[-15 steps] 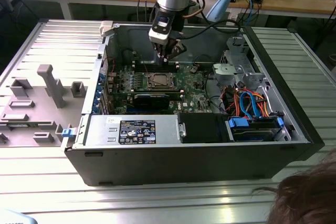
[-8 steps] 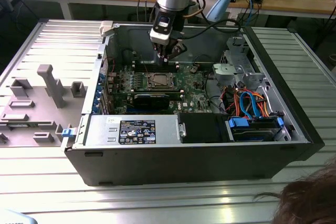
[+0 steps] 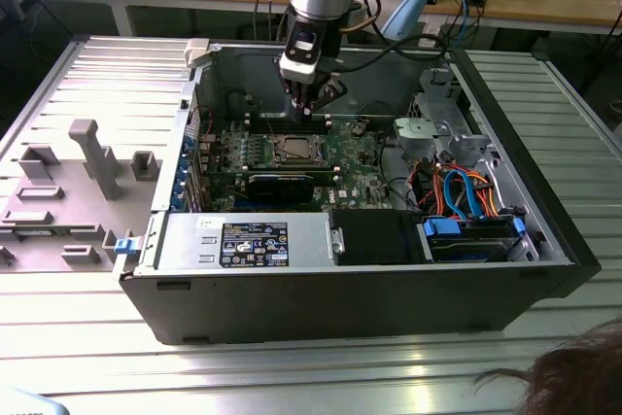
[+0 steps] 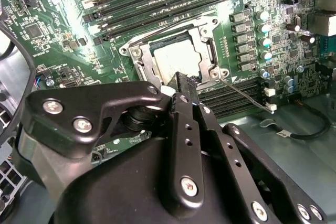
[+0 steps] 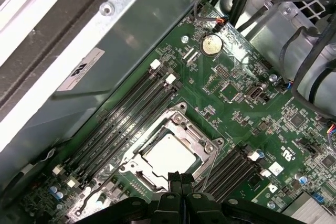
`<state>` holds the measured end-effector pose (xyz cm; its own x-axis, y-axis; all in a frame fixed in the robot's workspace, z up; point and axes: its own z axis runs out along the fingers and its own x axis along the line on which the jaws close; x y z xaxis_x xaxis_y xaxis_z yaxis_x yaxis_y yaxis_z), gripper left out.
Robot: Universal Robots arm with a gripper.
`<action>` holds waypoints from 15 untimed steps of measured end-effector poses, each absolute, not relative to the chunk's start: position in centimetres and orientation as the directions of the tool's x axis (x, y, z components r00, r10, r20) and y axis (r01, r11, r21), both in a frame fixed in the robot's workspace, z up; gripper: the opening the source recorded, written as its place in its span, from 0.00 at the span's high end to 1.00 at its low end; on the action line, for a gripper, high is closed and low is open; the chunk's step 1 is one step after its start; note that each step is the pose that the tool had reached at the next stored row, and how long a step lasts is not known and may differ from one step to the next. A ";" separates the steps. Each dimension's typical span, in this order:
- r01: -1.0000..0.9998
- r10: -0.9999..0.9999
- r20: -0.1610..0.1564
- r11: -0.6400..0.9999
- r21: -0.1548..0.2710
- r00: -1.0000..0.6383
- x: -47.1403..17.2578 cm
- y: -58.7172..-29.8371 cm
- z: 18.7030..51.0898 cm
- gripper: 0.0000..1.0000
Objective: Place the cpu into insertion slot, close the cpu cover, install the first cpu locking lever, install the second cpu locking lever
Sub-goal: 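Install the first cpu locking lever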
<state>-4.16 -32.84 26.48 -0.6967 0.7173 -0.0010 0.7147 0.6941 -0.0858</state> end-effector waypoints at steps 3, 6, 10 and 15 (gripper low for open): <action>0.706 0.708 -0.001 0.703 -0.086 -0.706 -4.2 -32.8 26.5 0.89; 0.697 0.699 -0.001 0.712 -0.086 -0.715 -4.2 -32.8 26.5 0.89; 0.682 0.685 -0.001 0.726 -0.086 -0.729 -4.2 -32.8 26.5 0.89; 0.668 0.670 -0.001 0.739 -0.086 -0.742 -4.2 -32.8 26.5 0.89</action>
